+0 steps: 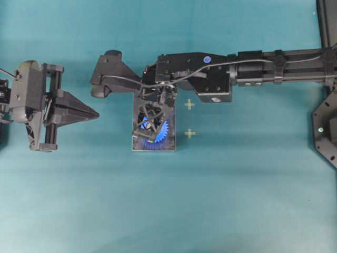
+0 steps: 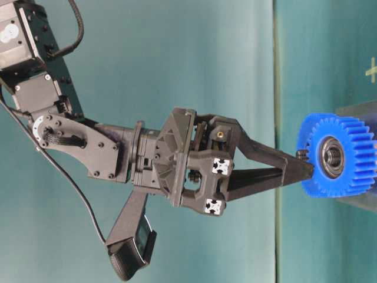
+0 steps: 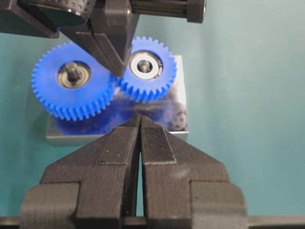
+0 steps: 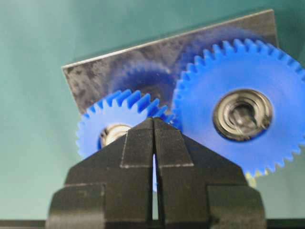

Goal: Fit the small gear onto the shaft.
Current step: 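Align the gear bore with the shaft, meshing teeth with the large gear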

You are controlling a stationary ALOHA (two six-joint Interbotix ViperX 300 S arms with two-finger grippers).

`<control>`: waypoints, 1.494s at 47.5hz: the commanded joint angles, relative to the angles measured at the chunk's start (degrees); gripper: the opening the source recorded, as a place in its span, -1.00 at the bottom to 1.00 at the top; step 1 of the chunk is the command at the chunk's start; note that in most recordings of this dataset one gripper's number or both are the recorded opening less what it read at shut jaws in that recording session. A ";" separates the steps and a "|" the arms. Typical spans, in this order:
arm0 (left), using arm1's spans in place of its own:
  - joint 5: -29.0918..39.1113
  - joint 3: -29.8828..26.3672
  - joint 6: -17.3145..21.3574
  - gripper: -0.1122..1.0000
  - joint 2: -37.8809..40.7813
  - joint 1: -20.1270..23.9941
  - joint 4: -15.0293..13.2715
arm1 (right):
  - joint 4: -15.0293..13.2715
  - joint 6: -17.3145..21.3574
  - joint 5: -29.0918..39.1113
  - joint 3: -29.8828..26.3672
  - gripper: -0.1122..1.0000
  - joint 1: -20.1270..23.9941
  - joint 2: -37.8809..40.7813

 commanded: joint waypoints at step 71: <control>-0.53 -0.97 -0.18 -0.80 -0.44 -0.09 0.18 | -2.20 5.45 -4.92 3.34 -0.81 -2.11 -2.11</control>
